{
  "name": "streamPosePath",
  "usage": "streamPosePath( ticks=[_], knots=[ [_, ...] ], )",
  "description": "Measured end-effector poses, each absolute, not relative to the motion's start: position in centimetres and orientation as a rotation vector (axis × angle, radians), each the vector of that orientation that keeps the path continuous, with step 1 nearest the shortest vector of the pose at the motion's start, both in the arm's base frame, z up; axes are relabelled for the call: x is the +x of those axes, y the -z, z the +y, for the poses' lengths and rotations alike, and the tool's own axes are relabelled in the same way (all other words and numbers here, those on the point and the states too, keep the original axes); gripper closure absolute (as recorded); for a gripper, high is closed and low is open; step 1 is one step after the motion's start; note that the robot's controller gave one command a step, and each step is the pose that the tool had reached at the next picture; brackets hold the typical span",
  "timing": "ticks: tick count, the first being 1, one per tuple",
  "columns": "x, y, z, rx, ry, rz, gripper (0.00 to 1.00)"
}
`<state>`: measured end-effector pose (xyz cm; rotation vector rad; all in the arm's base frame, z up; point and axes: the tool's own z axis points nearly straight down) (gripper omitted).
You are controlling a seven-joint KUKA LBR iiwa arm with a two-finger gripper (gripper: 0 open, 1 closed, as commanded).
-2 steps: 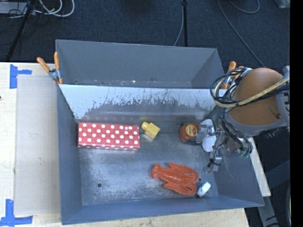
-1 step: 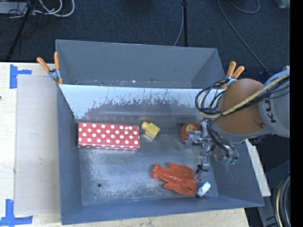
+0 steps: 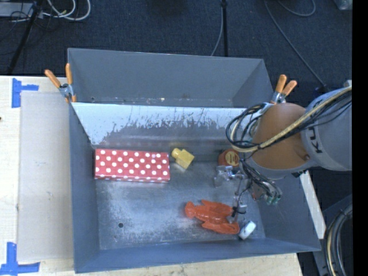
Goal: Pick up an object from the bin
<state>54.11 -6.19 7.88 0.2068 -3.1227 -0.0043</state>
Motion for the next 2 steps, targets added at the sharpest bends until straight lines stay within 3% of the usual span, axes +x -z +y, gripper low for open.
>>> streamPosePath(
  ticks=[1,2],
  knots=[
    [54.79,-7.09,-3.39,0.382,0.000,-3.116,1.00],
    [54.79,-7.09,-3.39,0.383,-0.001,-3.116,1.00]
  ],
)
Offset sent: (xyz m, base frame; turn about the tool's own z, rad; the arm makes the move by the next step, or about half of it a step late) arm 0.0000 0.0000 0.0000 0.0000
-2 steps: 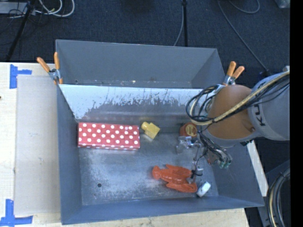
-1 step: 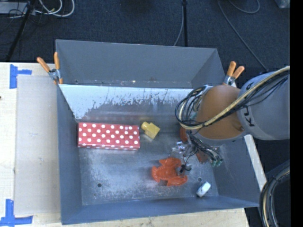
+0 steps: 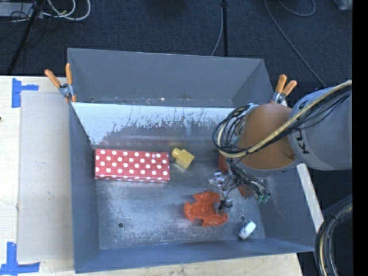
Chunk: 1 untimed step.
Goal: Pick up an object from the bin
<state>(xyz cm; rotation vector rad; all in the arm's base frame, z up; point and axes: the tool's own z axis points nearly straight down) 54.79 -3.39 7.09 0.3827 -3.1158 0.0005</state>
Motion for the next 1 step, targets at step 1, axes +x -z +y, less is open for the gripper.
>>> streamPosePath(
  ticks=[1],
  knots=[
    [54.93,-16.94,-4.25,0.491,0.001,-3.101,1.00]
  ],
)
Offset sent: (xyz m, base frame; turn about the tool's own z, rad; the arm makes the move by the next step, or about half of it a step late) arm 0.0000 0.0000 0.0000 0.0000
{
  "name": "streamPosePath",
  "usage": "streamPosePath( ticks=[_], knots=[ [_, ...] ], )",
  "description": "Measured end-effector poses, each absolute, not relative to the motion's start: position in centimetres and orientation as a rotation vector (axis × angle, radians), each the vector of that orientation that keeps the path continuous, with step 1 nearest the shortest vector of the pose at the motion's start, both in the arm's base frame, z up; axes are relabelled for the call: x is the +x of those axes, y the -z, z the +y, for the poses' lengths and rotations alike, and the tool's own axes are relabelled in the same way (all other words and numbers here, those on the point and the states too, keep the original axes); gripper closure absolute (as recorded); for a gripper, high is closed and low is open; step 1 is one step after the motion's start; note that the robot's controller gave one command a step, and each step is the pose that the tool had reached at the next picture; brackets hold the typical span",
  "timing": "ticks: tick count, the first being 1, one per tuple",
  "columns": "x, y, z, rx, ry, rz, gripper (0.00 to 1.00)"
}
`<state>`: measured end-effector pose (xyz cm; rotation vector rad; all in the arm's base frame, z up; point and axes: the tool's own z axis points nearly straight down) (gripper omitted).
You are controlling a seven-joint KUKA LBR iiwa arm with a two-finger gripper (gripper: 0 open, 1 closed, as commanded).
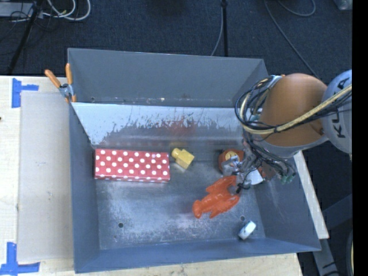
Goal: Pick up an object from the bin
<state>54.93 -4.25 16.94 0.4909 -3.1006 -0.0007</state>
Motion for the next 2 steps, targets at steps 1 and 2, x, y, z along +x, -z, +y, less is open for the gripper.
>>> streamPosePath(
  ticks=[1,2],
  knots=[
    [54.9,-16.9,-4.2,0.492,0.001,-3.100,1.00],
    [55.5,-28.0,-4.0,0.443,0.001,-3.109,1.00]
  ],
)
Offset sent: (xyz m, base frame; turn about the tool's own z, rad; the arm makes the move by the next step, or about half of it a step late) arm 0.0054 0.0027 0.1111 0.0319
